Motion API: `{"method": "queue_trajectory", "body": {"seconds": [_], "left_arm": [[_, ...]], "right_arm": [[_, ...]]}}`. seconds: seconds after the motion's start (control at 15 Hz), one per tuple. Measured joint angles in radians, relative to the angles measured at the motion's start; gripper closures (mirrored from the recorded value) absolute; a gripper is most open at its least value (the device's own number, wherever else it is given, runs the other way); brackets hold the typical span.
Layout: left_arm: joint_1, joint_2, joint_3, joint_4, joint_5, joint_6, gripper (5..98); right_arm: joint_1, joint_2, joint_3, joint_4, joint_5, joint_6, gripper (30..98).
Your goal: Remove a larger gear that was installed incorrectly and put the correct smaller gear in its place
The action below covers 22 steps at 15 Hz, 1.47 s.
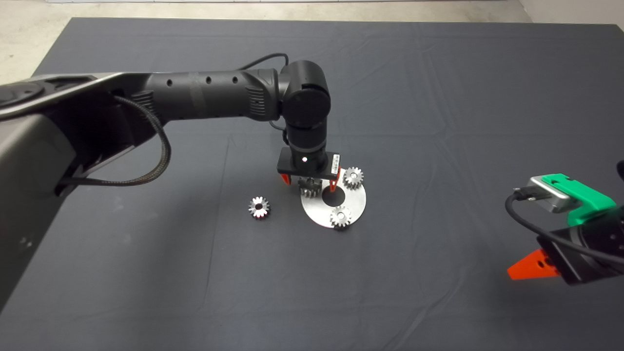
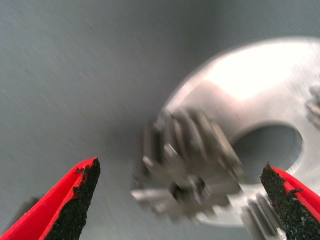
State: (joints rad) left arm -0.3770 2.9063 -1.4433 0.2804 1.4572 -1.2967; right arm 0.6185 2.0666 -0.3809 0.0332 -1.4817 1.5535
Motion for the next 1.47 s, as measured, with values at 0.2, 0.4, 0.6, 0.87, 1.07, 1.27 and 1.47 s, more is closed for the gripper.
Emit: {"method": "queue_trajectory", "body": {"seconds": [0.2, 0.4, 0.6, 0.87, 1.07, 1.27, 1.47], "left_arm": [[0.0, 0.0, -0.017, 0.02, 0.0, 0.006, 20.5], [0.0, 0.0, -0.017, 0.02, -0.002, 0.009, 20.5], [0.0, 0.0, -0.017, 0.021, -0.003, 0.008, 20.5], [0.0, 0.003, -0.017, 0.021, -0.009, 0.006, 20.5], [0.0, 0.003, -0.017, 0.021, -0.01, 0.005, 20.5], [0.0, 0.003, -0.017, 0.021, -0.01, 0.005, 20.5], [0.0, 0.003, -0.017, 0.021, -0.01, 0.005, 23.5]], "right_arm": [[0.0, 0.0, 0.0, 0.0, 0.0, 0.0, 62.5], [0.0, 0.0, 0.0, 0.0, 0.0, 0.0, 62.5], [0.0, 0.0, 0.0, 0.0, 0.0, 0.0, 62.5], [0.0, 0.0, 0.0, 0.0, 0.0, 0.0, 62.5], [0.0, 0.0, 0.0, 0.0, 0.0, 0.0, 62.5], [0.001, 0.0, -0.001, 0.0, 0.0, 0.0, 62.5], [0.002, 0.0, -0.007, 0.0, 0.0, 0.0, 62.5]]}}
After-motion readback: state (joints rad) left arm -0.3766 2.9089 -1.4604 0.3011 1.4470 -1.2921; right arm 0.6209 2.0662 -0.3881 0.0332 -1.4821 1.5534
